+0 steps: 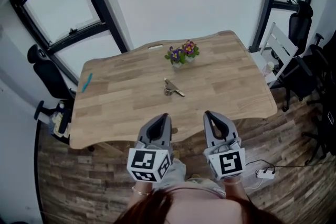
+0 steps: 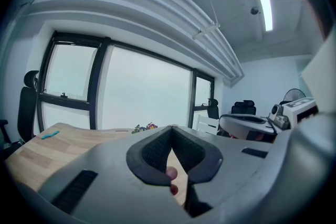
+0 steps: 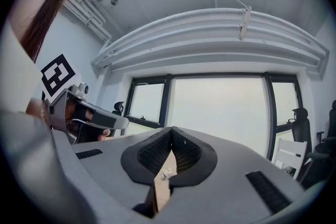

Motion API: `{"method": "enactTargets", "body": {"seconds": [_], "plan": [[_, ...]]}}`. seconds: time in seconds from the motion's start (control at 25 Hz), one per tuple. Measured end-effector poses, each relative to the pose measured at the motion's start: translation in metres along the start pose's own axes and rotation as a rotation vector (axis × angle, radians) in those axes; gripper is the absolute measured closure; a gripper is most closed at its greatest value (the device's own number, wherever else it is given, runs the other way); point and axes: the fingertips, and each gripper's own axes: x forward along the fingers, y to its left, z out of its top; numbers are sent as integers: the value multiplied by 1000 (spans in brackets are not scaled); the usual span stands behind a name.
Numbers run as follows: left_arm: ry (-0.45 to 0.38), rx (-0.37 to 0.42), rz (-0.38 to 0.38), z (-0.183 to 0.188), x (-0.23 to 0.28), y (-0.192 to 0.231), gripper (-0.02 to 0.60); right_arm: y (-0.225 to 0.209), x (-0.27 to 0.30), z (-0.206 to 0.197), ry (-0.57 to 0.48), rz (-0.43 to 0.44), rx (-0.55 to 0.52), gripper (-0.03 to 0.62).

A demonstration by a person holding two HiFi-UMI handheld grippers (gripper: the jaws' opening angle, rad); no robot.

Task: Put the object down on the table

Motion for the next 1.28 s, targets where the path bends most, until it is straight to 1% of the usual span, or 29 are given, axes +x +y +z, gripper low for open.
{"method": "enactTargets", "body": {"seconds": [0.2,0.36,0.52,0.68,0.84,1.08,1.28], "plan": [[5,12,-4,-4,-13,-18,580,4,-15,1,-17,14,-12,594],[6,19,3,-11,-26,-27,580,5,-26,2,-20,26,9,594],[4,7,26,-17,-37,-31,580,5,-36,0,-11,34,-7,594],[15,15,48,-28,-48,-32,580,8,-46,-5,0,46,-15,594],[9,1,80,-34,-59,-32,580,11,-53,-6,-9,65,-13,594],[7,10,82,-35,-69,-43,580,17,-58,-5,-8,75,8,594],[-2,10,88,-32,-77,-39,580,18,-62,-4,-8,64,21,594]]}}
